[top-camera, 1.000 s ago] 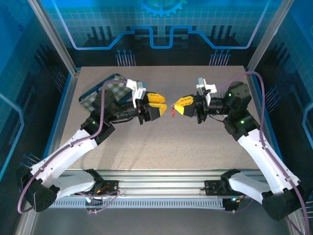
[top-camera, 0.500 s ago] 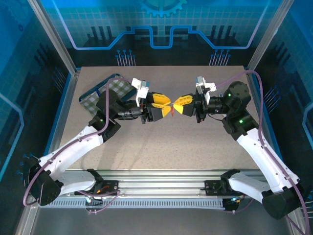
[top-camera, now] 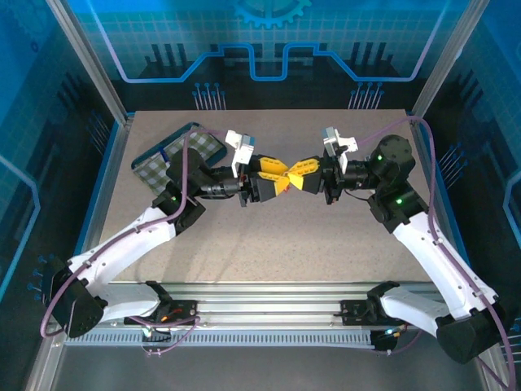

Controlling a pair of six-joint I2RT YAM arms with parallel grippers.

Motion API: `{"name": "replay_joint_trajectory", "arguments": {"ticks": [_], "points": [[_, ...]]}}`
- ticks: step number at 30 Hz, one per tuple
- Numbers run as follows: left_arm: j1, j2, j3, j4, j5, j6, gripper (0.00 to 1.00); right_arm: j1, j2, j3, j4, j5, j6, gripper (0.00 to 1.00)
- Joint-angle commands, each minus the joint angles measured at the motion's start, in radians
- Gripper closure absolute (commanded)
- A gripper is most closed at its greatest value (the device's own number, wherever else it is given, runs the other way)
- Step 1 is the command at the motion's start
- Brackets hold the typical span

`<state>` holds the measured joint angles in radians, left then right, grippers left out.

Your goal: Remove the keys from the keyring

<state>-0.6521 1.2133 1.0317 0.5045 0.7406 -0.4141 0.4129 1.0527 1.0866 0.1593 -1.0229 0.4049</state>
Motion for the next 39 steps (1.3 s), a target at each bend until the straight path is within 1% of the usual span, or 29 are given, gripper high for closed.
{"name": "replay_joint_trajectory", "arguments": {"ticks": [1, 2, 5, 7, 14, 16, 18, 19, 22, 24, 30, 31, 34, 35, 37, 39], "points": [[-0.007, 0.004, 0.034, 0.022, 0.015, 0.014, 0.7, 0.017, -0.002, 0.022, 0.032, -0.004, 0.012, 1.0], [-0.007, 0.002, 0.034, 0.019, 0.014, 0.016, 0.72, 0.017, -0.003, 0.023, 0.032, -0.003, 0.013, 1.0], [-0.007, -0.006, 0.029, 0.005, 0.009, 0.023, 0.71, 0.015, -0.005, 0.027, 0.033, -0.001, 0.013, 1.0], [-0.007, -0.019, 0.02, 0.001, 0.004, 0.028, 0.76, 0.012, -0.005, 0.03, 0.034, -0.002, 0.014, 1.0], [-0.005, -0.055, 0.004, -0.053, -0.023, 0.061, 0.77, 0.005, -0.002, 0.036, 0.029, -0.002, 0.012, 1.0], [-0.006, -0.055, 0.006, -0.058, -0.02, 0.064, 0.85, 0.005, -0.001, 0.038, 0.03, -0.001, 0.015, 1.0], [-0.006, -0.054, 0.01, -0.069, -0.02, 0.068, 0.88, 0.005, 0.0, 0.039, 0.031, -0.004, 0.015, 1.0], [-0.005, -0.052, 0.011, -0.069, -0.015, 0.068, 0.92, 0.005, 0.0, 0.039, 0.031, -0.003, 0.014, 1.0], [-0.006, -0.043, 0.017, -0.068, -0.004, 0.065, 0.94, 0.005, 0.0, 0.044, 0.03, -0.004, 0.015, 1.0], [-0.006, -0.039, 0.02, -0.069, 0.004, 0.068, 1.0, 0.006, 0.001, 0.047, 0.03, -0.005, 0.014, 1.0], [-0.005, -0.038, 0.019, -0.075, 0.001, 0.079, 1.0, 0.003, 0.001, 0.059, 0.006, -0.004, -0.003, 1.0], [-0.006, -0.039, 0.018, -0.072, 0.002, 0.079, 1.0, 0.0, 0.001, 0.062, 0.001, -0.003, -0.005, 0.97], [-0.003, -0.044, 0.008, -0.049, -0.015, 0.071, 1.0, -0.018, -0.013, 0.049, -0.008, 0.031, -0.005, 0.74], [0.0, -0.046, 0.001, -0.03, -0.015, 0.064, 1.0, -0.026, -0.024, 0.036, -0.004, 0.046, -0.005, 0.71], [0.003, -0.044, -0.008, 0.001, -0.02, 0.046, 1.0, -0.034, -0.051, -0.001, 0.018, 0.085, -0.002, 0.69], [0.006, -0.041, -0.015, 0.031, -0.017, 0.027, 1.0, -0.034, -0.089, -0.051, 0.039, 0.144, -0.012, 0.63]]}}
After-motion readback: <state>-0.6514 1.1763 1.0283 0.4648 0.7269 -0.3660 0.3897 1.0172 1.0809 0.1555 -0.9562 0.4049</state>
